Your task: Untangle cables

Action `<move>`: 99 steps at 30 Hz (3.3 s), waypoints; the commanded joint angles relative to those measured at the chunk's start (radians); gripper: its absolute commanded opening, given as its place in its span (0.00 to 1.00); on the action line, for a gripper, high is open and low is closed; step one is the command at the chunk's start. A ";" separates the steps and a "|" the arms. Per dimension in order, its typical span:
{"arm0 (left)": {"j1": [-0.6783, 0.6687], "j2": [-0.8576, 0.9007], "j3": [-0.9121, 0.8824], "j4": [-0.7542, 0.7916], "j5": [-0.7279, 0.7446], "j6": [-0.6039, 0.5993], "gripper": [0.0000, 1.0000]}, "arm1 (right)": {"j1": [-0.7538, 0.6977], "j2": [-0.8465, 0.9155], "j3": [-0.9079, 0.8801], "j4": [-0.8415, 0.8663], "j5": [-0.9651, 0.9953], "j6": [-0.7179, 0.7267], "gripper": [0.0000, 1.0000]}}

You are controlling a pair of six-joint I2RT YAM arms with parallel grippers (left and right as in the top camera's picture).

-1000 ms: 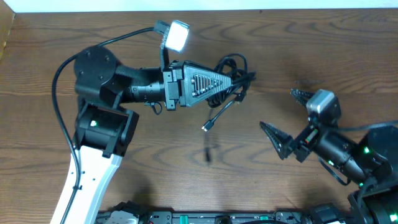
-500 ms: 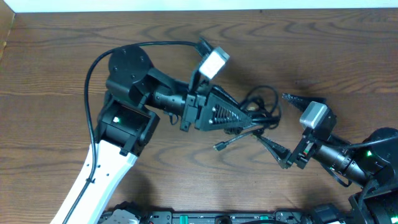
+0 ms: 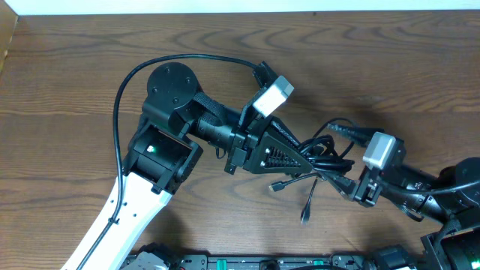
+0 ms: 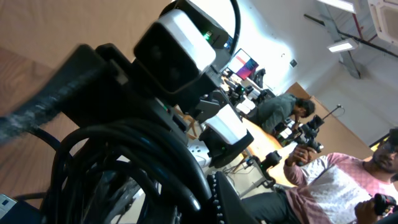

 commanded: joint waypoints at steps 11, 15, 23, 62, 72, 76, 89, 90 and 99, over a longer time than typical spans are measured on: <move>-0.002 -0.007 0.009 0.008 -0.005 0.042 0.07 | -0.001 -0.002 -0.004 -0.012 -0.058 -0.002 0.01; -0.002 -0.008 0.009 0.008 -0.012 0.042 0.08 | -0.001 -0.002 -0.004 -0.041 -0.027 -0.002 0.01; -0.001 -0.008 0.009 0.008 -0.023 0.016 0.93 | -0.001 -0.002 -0.004 -0.102 0.154 0.051 0.01; -0.209 -0.010 0.009 -0.525 -1.033 0.454 0.89 | -0.001 0.003 -0.004 -0.205 0.628 0.212 0.01; -0.214 -0.014 0.009 -0.454 -1.101 0.449 0.75 | -0.001 0.009 -0.004 -0.216 0.554 0.211 0.01; -0.214 -0.013 0.009 -0.458 -1.100 0.449 0.68 | -0.001 0.009 -0.004 -0.216 0.520 0.211 0.01; -0.213 -0.014 0.009 -0.457 -1.100 0.410 0.07 | -0.001 0.009 -0.004 -0.230 0.529 0.206 0.01; -0.213 -0.014 0.009 -0.456 -1.100 0.391 0.08 | -0.001 0.009 -0.004 -0.233 0.529 0.198 0.01; -0.213 -0.055 0.009 -0.336 -1.025 0.209 0.07 | -0.001 0.009 -0.004 -0.274 0.684 0.140 0.01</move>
